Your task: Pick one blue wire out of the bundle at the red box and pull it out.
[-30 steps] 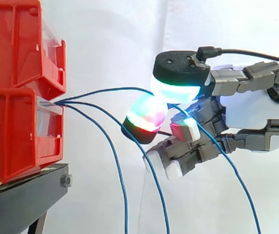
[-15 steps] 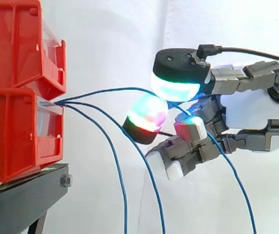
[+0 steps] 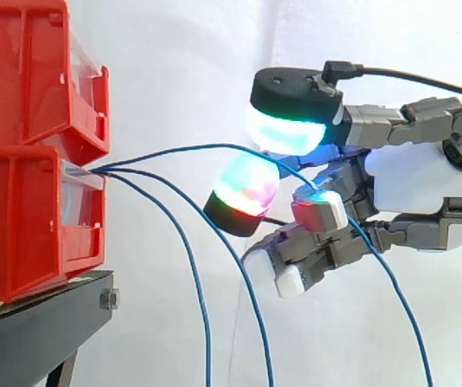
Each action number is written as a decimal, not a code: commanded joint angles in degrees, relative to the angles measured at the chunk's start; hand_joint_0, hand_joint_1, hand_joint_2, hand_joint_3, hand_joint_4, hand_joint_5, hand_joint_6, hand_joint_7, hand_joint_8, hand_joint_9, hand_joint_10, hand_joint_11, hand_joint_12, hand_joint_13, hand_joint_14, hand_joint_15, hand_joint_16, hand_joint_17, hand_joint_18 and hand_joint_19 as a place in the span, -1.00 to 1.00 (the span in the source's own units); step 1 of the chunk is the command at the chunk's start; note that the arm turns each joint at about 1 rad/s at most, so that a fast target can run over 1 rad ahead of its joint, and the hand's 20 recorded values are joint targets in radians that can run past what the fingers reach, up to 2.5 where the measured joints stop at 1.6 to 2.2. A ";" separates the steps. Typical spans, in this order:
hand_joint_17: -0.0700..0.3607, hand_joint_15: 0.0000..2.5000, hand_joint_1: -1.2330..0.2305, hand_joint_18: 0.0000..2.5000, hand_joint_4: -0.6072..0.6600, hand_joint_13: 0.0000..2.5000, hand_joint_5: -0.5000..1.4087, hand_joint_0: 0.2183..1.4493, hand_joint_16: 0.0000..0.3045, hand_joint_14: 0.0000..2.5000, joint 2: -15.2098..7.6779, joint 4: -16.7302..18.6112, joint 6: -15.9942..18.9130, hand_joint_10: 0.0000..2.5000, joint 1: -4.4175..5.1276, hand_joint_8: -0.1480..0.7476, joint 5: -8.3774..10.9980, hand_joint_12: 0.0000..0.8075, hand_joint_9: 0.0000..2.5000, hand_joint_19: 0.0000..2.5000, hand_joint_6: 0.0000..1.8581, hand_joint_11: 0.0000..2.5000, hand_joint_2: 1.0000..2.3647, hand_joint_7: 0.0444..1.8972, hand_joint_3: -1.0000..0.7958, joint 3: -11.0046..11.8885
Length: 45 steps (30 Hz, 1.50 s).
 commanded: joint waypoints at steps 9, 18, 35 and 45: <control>-0.09 -0.59 -0.33 -0.44 0.12 -0.29 -0.55 -0.39 -0.64 -0.98 0.03 0.09 -0.01 -0.98 0.00 -0.05 0.00 -0.06 0.07 -0.49 -0.07 -0.29 -0.98 0.04 -0.11 0.00; -0.13 -0.59 -0.43 -0.45 0.16 -0.29 -0.55 -0.35 -0.66 -0.98 0.03 -0.17 0.16 -0.98 0.09 -0.08 -0.09 -0.09 0.06 -0.49 -0.05 -0.28 -0.97 0.03 -0.09 0.00; -0.14 -0.62 -0.53 -0.50 0.15 -0.40 -0.53 -0.33 -0.66 -0.98 0.55 -4.66 0.42 -0.98 0.18 -0.09 -0.09 -0.06 0.07 -0.55 -0.04 -0.31 -0.96 0.07 0.04 0.00; -0.14 -0.62 -0.52 -0.53 0.14 -0.42 -0.53 -0.34 -0.66 -0.98 2.22 -8.61 0.25 -0.98 0.18 -0.09 -0.09 -0.07 -0.01 -0.55 -0.04 -0.39 -0.96 0.09 0.04 -0.09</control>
